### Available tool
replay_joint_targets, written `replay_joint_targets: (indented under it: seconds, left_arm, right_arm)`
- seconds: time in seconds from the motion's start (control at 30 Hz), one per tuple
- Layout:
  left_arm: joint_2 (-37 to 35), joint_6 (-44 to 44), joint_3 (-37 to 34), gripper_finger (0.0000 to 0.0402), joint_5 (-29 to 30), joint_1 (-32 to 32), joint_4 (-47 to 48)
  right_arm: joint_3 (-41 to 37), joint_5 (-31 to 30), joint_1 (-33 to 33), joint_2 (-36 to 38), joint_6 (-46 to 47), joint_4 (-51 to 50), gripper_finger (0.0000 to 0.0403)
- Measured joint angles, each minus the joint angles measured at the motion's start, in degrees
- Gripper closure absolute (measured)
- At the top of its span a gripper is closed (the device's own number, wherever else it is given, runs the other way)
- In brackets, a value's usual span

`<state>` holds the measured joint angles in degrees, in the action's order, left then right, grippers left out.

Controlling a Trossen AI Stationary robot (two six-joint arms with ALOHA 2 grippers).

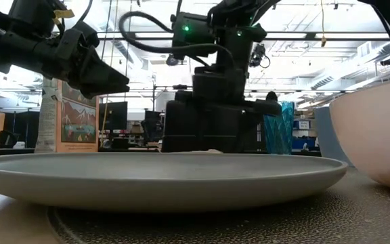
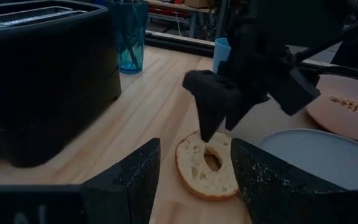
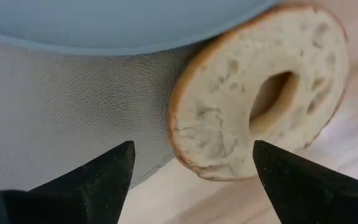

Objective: Arrange a breakfast setting
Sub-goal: Put the bagel on the blue plate from the toaster on the brown placemat

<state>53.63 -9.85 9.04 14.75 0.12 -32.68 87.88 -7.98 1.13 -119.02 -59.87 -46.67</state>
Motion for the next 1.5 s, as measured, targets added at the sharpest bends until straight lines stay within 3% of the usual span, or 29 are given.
replay_joint_targets:
  seconds: [0.2, 0.53, 0.77, 1.13, 1.5]
  left_arm:
    - [0.0, -0.02, 0.0, 0.0198, -0.01, 0.02, 0.47]
    - [0.0, -0.42, 0.0, 0.0198, -0.03, 0.02, 0.41]
    - [0.0, -0.67, 0.0, 0.0198, -0.06, 0.02, 0.34]
    - [0.0, -1.09, 0.0, 0.0198, -0.06, 0.01, 0.28]
    - [0.0, -1.14, 0.0, 0.0198, -0.06, 0.0, 0.3]
  right_arm:
    - [-1.1, -1.65, 1.65, 0.0, -7.7, 2.44, 0.0094]
    - [-1.01, -2.22, 1.73, 0.04, -8.84, 5.02, 0.0103]
    - [-1.1, 3.37, 0.55, 0.04, -8.91, 5.2, 0.0103]
    - [-3.35, 7.39, -2.06, 0.02, -9.34, 8.04, 0.0107]
    - [-4.25, 10.79, -2.13, 0.07, -9.02, 9.33, 0.015]
